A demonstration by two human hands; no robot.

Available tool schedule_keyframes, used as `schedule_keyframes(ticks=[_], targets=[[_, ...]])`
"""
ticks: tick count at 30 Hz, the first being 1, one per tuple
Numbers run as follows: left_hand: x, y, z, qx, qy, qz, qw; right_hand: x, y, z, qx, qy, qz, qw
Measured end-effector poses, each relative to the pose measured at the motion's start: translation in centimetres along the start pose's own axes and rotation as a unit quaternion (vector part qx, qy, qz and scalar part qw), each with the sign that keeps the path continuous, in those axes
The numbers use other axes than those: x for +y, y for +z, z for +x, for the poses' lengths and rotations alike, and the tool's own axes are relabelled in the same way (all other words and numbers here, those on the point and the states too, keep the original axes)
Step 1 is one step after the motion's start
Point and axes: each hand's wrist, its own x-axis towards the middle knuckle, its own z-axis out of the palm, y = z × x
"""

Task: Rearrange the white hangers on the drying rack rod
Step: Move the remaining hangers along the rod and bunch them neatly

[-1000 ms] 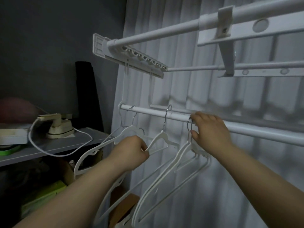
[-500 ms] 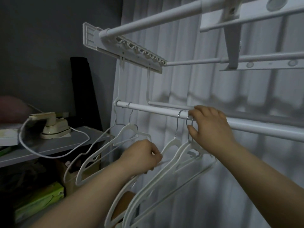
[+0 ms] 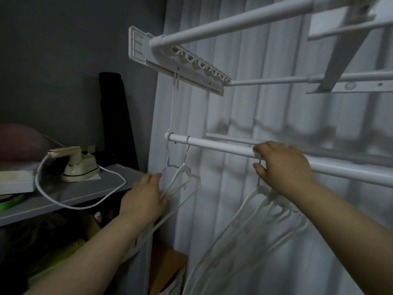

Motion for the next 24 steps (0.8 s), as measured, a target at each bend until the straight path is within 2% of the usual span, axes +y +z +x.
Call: schedule_keyframes(ticks=[3, 12, 19, 24], targets=[[-0.2, 0.7, 0.4, -0.041, -0.004, 0.02, 0.999, 0.1, 0.0, -0.1, 0.004, 0.011, 0.004, 1.0], [-0.6, 1.9, 1.8, -0.043, 0.007, 0.077, 0.996, 0.3, 0.0, -0.5, 0.018, 0.026, 0.016, 0.999], [0.8, 1.2, 2.8, -0.026, 0.032, -0.003, 0.999, 0.8, 0.0, -0.7, 0.014, 0.027, 0.013, 0.999], [3.1, 0.1, 4.0, -0.062, 0.036, -0.063, 0.995, 0.8, -0.1, -0.8, 0.016, 0.014, 0.015, 1.0]])
